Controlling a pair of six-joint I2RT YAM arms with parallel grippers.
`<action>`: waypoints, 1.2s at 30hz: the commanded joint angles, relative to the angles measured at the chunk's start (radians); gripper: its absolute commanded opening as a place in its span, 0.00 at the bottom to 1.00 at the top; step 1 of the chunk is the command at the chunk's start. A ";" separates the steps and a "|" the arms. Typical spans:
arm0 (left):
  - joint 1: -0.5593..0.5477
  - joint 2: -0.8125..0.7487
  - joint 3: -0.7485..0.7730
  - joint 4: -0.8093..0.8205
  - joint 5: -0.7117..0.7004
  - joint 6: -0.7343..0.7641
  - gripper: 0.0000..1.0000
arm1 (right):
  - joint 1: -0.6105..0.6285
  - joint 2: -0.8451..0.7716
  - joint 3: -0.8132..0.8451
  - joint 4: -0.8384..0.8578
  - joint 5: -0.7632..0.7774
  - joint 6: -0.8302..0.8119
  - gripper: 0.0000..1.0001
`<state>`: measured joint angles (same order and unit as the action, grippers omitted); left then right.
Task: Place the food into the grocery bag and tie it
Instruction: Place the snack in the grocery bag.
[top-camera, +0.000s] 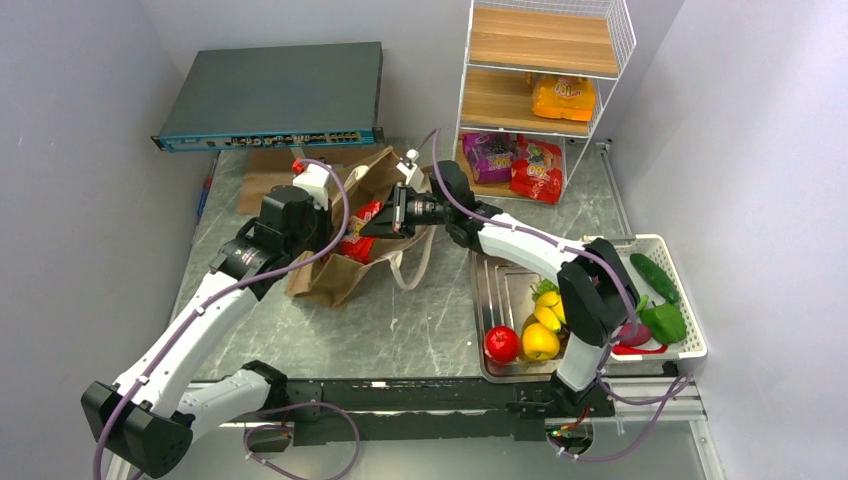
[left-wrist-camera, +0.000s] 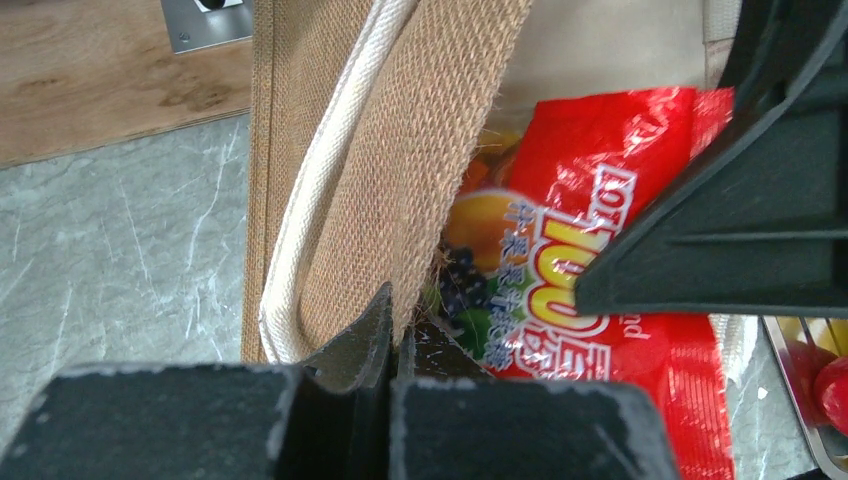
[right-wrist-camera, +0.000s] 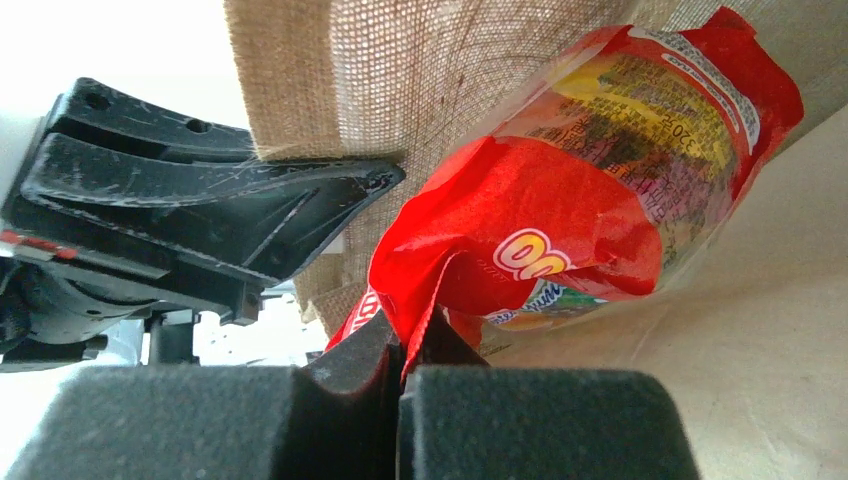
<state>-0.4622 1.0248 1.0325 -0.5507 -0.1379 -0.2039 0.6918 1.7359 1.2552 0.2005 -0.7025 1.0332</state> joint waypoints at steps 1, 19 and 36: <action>-0.003 -0.002 0.028 0.015 -0.014 0.009 0.00 | 0.030 0.009 0.081 0.155 -0.056 0.030 0.00; -0.004 -0.006 0.028 0.014 -0.016 0.010 0.00 | 0.117 0.139 0.053 0.243 -0.075 0.086 0.00; -0.004 -0.009 0.028 0.012 -0.018 0.010 0.00 | 0.155 0.105 0.155 -0.128 0.059 -0.135 0.60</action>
<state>-0.4625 1.0248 1.0325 -0.5659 -0.1543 -0.2001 0.8341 1.9179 1.3396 0.2012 -0.6968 1.0172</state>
